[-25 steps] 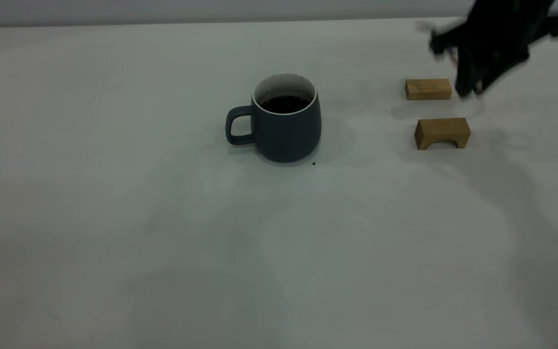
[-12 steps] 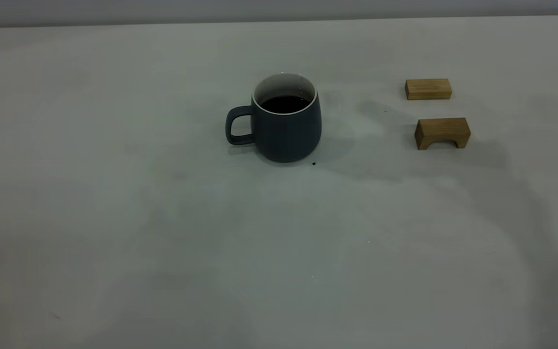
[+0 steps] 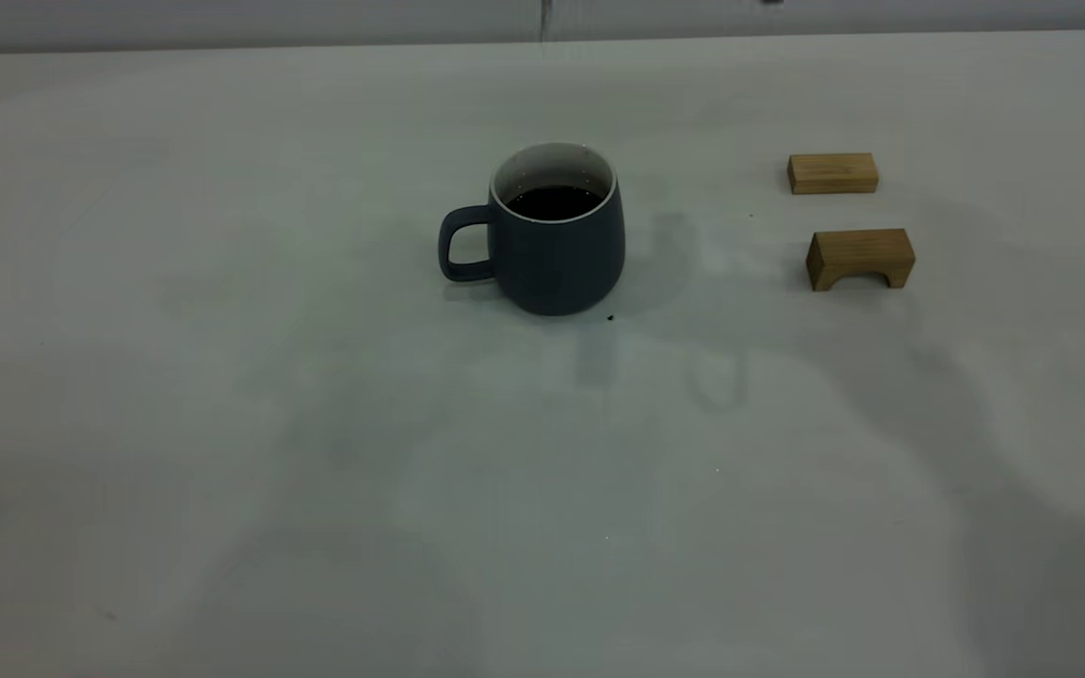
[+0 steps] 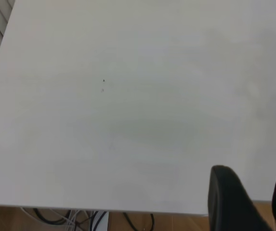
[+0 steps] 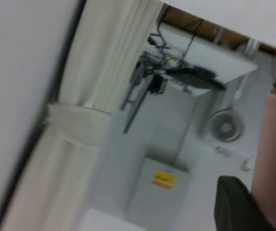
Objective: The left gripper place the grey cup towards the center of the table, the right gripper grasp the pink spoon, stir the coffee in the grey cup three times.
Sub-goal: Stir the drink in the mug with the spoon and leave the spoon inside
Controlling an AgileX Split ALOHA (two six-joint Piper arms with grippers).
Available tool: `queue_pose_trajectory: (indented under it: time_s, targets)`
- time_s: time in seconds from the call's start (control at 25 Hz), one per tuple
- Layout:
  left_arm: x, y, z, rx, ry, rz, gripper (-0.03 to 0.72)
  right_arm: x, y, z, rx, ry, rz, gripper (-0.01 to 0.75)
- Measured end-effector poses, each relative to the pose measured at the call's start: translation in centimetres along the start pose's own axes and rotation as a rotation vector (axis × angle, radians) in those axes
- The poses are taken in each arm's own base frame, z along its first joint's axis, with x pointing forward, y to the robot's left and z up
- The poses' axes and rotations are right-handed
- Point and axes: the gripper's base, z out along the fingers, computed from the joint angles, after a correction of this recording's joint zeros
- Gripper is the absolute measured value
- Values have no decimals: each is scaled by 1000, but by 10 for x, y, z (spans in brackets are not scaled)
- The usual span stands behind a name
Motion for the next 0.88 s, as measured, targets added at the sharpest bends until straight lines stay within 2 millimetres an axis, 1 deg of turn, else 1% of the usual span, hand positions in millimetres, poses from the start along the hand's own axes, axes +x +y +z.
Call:
queue_pose_trajectory:
  time_s: [0.32, 0.48, 0.56, 0.72, 0.88]
  targets:
    - [0, 0, 0, 0, 0, 0, 299, -40, -16, 16, 21, -42, 256, 136]
    - [0, 0, 0, 0, 0, 0, 299, -56, -22, 22, 25, -80, 307, 136]
    - [0, 0, 0, 0, 0, 0, 299, -67, -23, 28, 28, -92, 318, 136]
    - [0, 0, 0, 0, 0, 0, 299, -87, -19, 43, 21, -96, 336, 136]
    - [0, 0, 0, 0, 0, 0, 299, -111, -25, 55, 30, -113, 412, 136]
